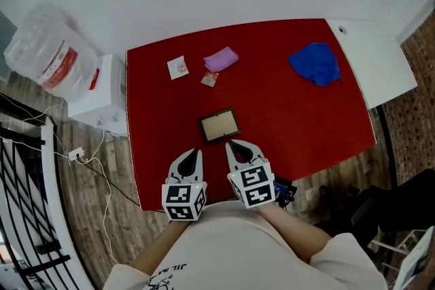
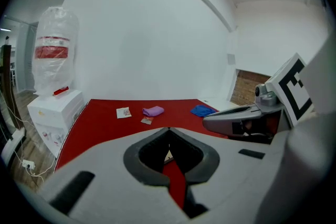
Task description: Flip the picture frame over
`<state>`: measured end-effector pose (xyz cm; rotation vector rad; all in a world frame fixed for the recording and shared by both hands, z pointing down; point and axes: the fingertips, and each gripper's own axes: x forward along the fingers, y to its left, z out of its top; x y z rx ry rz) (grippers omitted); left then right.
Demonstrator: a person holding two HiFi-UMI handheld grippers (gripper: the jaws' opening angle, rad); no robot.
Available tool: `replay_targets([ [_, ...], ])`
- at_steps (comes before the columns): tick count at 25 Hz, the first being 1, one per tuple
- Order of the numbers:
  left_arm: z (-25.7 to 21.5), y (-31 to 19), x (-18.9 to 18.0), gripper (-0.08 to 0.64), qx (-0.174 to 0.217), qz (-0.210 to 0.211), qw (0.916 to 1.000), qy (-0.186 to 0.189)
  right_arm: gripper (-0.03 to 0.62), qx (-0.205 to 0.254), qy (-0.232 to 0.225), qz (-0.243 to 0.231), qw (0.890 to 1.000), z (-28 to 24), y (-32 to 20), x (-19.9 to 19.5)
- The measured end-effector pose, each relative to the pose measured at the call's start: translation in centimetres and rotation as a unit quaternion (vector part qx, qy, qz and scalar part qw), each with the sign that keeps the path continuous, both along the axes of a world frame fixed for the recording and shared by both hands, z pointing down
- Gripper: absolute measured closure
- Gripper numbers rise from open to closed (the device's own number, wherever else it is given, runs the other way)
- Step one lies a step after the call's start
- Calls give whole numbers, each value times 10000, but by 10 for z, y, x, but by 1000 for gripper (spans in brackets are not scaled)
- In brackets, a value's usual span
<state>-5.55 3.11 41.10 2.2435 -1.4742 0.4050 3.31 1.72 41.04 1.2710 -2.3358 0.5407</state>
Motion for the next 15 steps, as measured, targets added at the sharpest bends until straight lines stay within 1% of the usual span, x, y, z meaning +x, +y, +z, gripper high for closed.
replay_targets([
  [15,-1,9,1,554,-60,-42,10000,30,589,-20,19,-161,9999,1,13,-2],
])
